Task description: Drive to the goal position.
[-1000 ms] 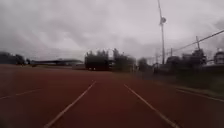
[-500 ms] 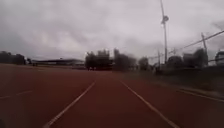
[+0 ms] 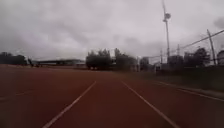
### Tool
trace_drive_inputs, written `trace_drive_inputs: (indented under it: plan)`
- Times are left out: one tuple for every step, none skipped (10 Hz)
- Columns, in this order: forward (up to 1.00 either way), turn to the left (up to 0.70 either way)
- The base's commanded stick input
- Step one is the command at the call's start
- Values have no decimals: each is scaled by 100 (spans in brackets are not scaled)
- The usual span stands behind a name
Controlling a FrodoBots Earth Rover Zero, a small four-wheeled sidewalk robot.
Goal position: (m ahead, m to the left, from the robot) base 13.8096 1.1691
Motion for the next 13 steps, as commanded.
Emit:
trace_drive_inputs:
  plan:
    - [70,0]
    - [70,0]
    - [70,0]
    - [70,0]
    - [70,0]
    - [70,0]
    - [70,0]
    - [70,0]
    - [70,0]
    - [70,0]
    - [70,0]
    - [70,0]
    - [70,0]
